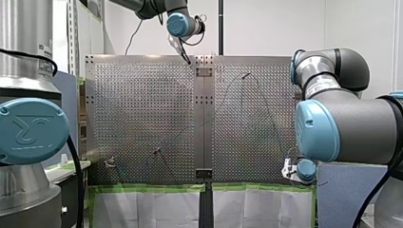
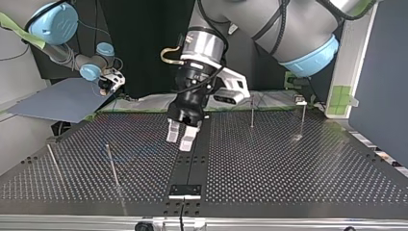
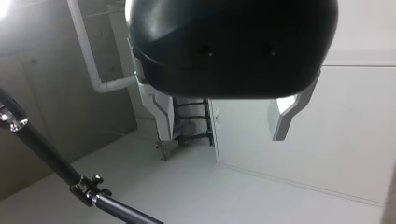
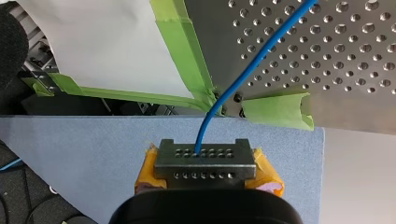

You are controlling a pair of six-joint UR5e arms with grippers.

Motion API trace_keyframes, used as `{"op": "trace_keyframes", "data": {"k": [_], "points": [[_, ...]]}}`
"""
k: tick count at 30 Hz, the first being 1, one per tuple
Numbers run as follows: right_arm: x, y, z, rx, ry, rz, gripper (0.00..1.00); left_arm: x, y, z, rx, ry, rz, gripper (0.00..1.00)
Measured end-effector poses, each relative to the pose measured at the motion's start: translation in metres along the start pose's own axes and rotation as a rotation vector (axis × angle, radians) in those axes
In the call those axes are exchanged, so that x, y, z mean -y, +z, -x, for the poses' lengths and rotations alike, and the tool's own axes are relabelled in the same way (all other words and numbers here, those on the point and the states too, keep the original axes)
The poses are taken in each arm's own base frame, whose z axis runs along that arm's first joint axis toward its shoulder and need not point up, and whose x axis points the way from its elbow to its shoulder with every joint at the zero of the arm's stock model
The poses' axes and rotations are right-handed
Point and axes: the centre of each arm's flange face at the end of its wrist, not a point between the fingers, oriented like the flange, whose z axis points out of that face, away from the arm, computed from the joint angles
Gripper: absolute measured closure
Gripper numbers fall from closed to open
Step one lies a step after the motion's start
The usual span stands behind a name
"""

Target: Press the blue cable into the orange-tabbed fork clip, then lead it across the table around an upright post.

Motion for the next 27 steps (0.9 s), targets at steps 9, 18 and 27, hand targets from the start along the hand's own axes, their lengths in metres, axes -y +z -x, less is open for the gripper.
{"op": "trace_keyframes", "data": {"k": [9,18,27], "points": [[0.001,0.000,0.000,0.000,-0.002,-0.002,1.00,-0.023,-0.012,-0.030,0.009,-0.018,0.047,0.00],[0.003,-0.001,0.001,0.000,-0.003,-0.004,1.00,-0.052,-0.029,-0.068,0.001,-0.017,0.118,0.00],[0.003,-0.001,0.001,0.001,-0.004,-0.004,1.00,-0.078,-0.060,-0.098,-0.073,0.013,0.157,0.00]]}}
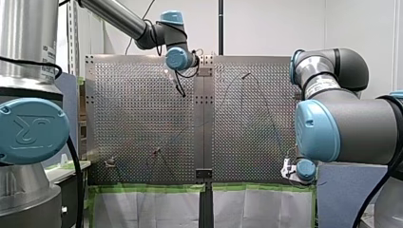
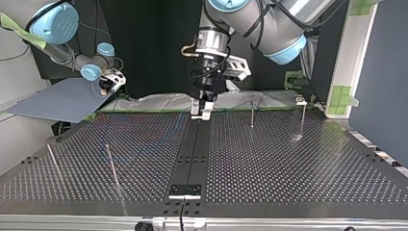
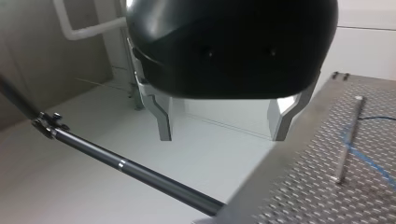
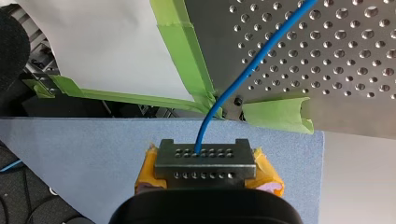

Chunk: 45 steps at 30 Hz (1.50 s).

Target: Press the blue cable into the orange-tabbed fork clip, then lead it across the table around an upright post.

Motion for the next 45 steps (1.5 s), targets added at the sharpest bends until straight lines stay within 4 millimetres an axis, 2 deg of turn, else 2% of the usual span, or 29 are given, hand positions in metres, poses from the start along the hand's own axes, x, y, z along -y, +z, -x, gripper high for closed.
{"op": "trace_keyframes", "data": {"k": [20,38,45], "points": [[0.000,0.008,-0.013,-0.015,0.004,0.003,1.00,-0.058,-0.059,-0.054,-0.152,0.086,0.087,0.00],[0.006,0.007,-0.012,-0.012,0.001,-0.002,1.00,-0.110,-0.121,-0.088,-0.274,0.163,0.166,0.00],[0.008,0.006,-0.012,-0.012,0.006,-0.006,1.00,-0.123,-0.141,-0.101,-0.306,0.160,0.133,0.00]]}}
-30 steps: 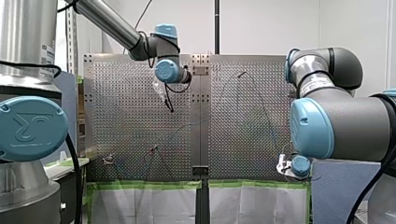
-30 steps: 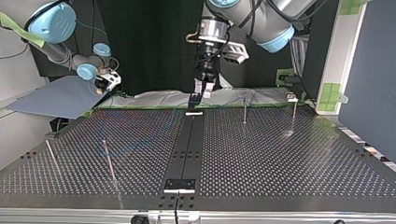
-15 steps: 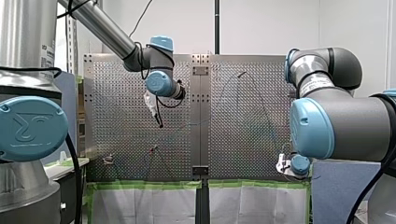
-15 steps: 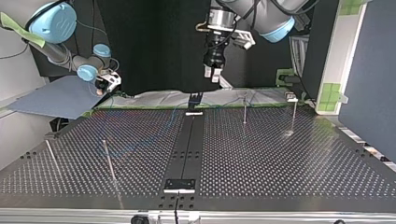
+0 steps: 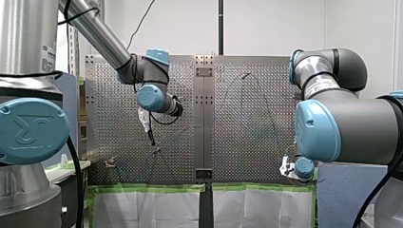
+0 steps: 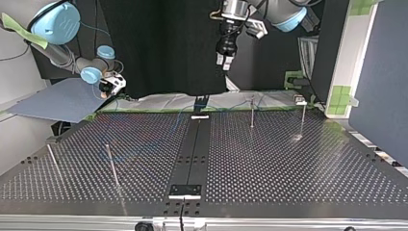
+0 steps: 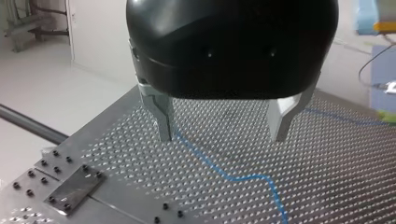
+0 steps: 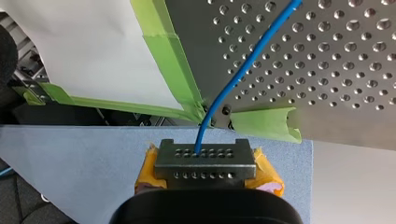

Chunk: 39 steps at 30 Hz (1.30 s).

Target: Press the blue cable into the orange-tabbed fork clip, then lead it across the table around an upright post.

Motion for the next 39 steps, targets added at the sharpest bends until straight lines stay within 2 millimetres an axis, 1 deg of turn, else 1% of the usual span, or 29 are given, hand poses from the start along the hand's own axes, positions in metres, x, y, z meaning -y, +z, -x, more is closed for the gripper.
{"op": "trace_keyframes", "data": {"k": [7,10,14,18,26,39], "points": [[0.000,0.001,-0.001,-0.004,0.012,0.002,1.00,-0.012,-0.015,-0.020,-0.026,0.007,-0.049,0.00],[0.002,0.000,0.000,-0.001,0.012,0.003,1.00,-0.019,-0.020,-0.028,-0.032,0.027,-0.049,0.00],[0.005,-0.001,0.001,0.006,0.012,-0.001,1.00,-0.032,-0.027,-0.044,-0.049,0.069,-0.030,0.00],[0.006,-0.002,0.002,0.011,0.009,-0.003,1.00,-0.041,-0.027,-0.057,-0.051,0.101,-0.011,0.00],[0.009,-0.005,0.004,0.024,-0.020,-0.005,1.00,-0.041,-0.022,-0.060,-0.025,0.084,-0.030,0.00],[0.010,-0.005,0.004,0.025,-0.023,-0.005,1.00,-0.041,-0.022,-0.060,-0.023,0.083,-0.032,0.00]]}}
